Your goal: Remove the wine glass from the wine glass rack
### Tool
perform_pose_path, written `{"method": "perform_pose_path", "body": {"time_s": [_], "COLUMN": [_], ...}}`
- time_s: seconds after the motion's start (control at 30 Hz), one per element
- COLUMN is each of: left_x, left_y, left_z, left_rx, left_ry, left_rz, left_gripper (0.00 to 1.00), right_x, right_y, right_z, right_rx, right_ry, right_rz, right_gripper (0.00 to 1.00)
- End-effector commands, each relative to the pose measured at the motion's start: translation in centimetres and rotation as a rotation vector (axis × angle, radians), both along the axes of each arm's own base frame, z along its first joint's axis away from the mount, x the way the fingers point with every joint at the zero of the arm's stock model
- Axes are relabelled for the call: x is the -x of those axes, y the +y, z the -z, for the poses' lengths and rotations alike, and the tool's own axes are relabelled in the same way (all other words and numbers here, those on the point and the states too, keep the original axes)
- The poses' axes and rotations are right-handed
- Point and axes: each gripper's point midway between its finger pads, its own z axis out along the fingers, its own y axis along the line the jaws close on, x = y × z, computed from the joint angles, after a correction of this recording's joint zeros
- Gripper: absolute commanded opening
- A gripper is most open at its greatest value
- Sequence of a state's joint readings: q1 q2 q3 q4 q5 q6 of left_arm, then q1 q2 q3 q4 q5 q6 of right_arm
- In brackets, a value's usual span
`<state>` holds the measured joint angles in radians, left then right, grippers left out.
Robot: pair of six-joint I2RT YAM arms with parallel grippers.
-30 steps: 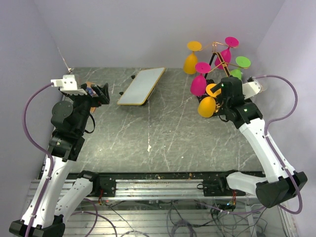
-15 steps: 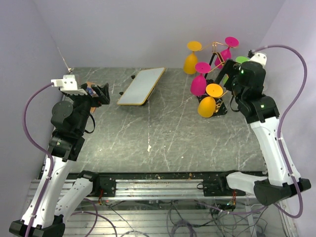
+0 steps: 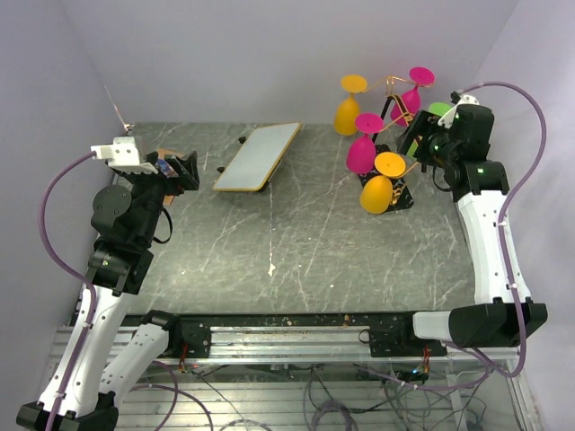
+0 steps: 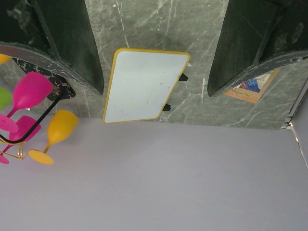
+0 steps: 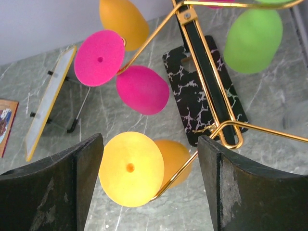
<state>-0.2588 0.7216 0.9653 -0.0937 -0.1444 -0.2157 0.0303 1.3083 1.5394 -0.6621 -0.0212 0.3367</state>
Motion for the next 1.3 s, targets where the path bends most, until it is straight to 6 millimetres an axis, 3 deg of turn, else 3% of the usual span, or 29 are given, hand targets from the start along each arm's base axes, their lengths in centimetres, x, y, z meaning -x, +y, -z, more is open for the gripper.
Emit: {"method": "perform_pose_path", "body": {"time_s": [0.0,0.27,0.87,1.27], "left_x": [0.2,0.1,0.2,0.2], "left_y": [-0.3,-0.4,-0.5,-0.5], "left_z": [-1.0,-0.9,-1.0,-0.9], "left_rx": [0.0,0.0,0.001,0.002], "left_ry": [-0.049,-0.045,-0.046,-0.046], "left_rz": [0.013,0.016,0.02,0.02], "left_gripper": [0.99,0.99,0.99,0.99], "right_x": [-0.2,-0.3,0.8,1.0], "right_y": [1.1,0.7,2.5,2.5], "right_z": [1.2,3.5,4.9,6.2], "right_rx": [-0.083,-0.129,-0.263,-0.389], "right_ry": [0.014,0.049,0.068,0.122], "right_rz": [-0.11,-0.123,-0.178,-0.075], "right_gripper": [0.76,0.69,0.58,0.33]}}
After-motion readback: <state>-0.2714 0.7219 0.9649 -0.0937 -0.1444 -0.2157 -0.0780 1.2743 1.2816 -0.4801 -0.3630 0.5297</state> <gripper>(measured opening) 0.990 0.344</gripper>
